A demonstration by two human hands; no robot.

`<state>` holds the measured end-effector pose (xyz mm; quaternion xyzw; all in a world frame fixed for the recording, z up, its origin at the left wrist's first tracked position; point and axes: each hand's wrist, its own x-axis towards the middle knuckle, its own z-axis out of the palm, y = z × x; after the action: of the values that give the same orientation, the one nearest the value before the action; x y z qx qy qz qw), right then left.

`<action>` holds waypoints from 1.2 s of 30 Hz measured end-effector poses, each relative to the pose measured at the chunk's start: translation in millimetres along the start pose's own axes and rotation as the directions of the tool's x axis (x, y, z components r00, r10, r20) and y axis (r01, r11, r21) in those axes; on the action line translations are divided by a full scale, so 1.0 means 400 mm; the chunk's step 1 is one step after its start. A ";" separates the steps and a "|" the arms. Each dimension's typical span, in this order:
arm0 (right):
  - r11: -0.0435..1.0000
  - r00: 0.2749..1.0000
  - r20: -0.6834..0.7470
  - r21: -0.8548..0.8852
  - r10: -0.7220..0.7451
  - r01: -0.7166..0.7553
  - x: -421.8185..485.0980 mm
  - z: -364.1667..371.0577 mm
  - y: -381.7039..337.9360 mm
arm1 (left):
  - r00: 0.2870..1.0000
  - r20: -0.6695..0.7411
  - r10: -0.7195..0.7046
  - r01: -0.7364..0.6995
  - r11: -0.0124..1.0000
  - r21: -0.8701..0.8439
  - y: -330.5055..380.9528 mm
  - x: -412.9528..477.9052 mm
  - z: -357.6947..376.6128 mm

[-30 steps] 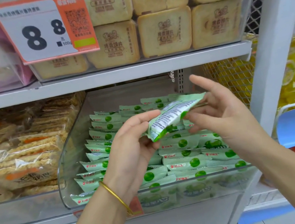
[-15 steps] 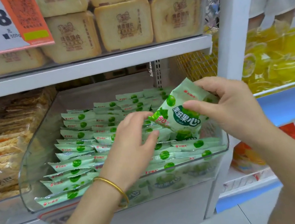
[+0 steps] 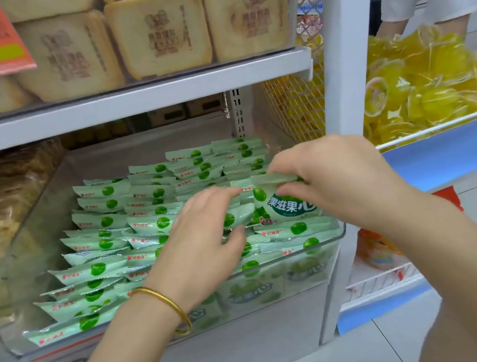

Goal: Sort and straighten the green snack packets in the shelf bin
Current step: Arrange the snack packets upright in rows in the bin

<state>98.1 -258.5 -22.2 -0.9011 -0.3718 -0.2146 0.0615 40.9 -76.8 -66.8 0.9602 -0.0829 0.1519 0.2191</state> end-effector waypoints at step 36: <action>0.988 0.950 0.311 -0.138 -0.029 0.075 0.047 0.028 -0.029 | 0.999 0.045 -0.027 0.026 0.999 0.034 -0.011 0.073 0.019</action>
<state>105.6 -235.0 -24.6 -0.9155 -0.3834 -0.0997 -0.0699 71.3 -79.1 -65.6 0.9680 -0.0726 0.1283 0.2033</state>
